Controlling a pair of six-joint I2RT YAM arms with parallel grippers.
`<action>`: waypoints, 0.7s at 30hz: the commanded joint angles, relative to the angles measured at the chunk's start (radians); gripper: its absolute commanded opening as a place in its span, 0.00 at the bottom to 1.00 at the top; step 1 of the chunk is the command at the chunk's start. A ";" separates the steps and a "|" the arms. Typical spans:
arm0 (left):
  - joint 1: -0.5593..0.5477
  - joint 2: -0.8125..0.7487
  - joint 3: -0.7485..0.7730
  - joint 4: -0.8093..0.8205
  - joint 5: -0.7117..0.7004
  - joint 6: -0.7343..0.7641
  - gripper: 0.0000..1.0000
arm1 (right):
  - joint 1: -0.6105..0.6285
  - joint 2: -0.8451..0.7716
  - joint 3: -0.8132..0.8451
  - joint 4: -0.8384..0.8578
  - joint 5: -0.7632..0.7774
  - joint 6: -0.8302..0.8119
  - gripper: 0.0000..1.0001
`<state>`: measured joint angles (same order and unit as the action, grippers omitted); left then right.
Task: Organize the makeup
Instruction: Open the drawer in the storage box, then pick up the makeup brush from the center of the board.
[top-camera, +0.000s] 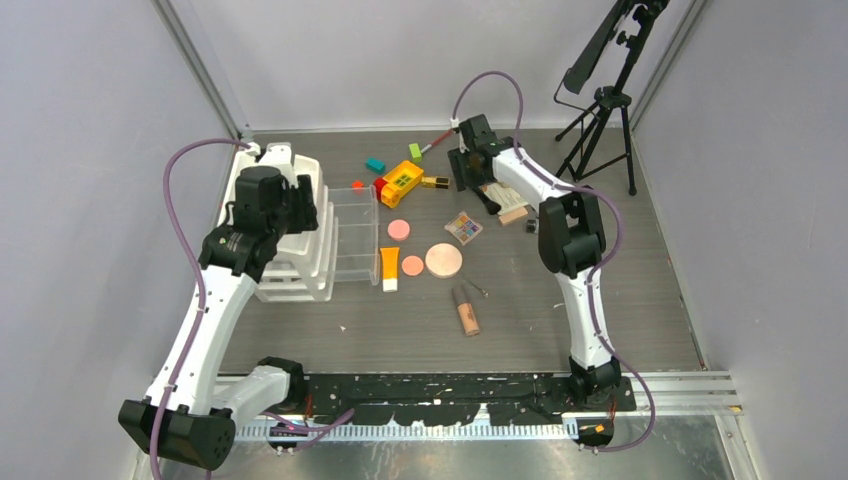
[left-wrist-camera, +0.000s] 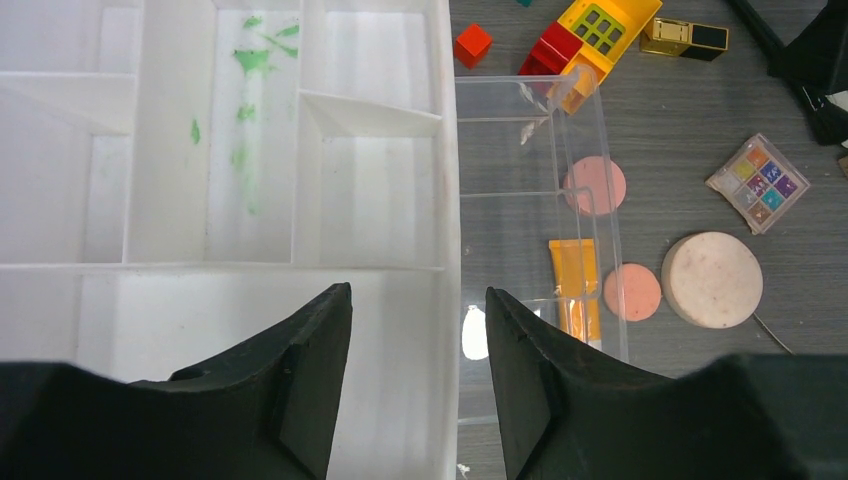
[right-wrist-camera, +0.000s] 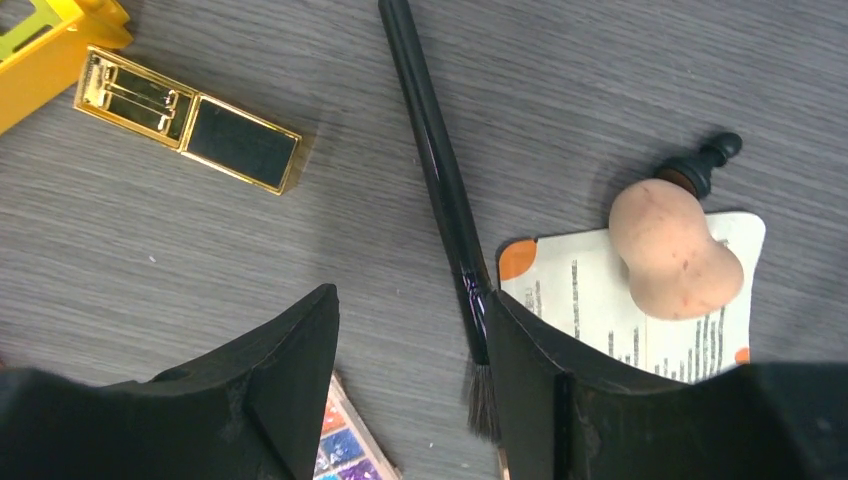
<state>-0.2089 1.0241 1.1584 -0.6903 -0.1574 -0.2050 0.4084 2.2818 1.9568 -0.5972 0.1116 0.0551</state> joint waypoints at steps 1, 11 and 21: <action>0.003 -0.019 -0.002 0.041 -0.007 0.007 0.54 | -0.022 0.036 0.092 -0.030 -0.052 -0.096 0.60; 0.003 -0.013 -0.002 0.042 -0.003 0.009 0.54 | -0.056 0.165 0.261 -0.131 -0.154 -0.146 0.56; 0.002 -0.007 0.000 0.042 -0.001 0.011 0.54 | -0.068 0.216 0.291 -0.142 -0.201 -0.152 0.51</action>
<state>-0.2089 1.0241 1.1549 -0.6888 -0.1574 -0.2039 0.3416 2.4805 2.1906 -0.7300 -0.0433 -0.0799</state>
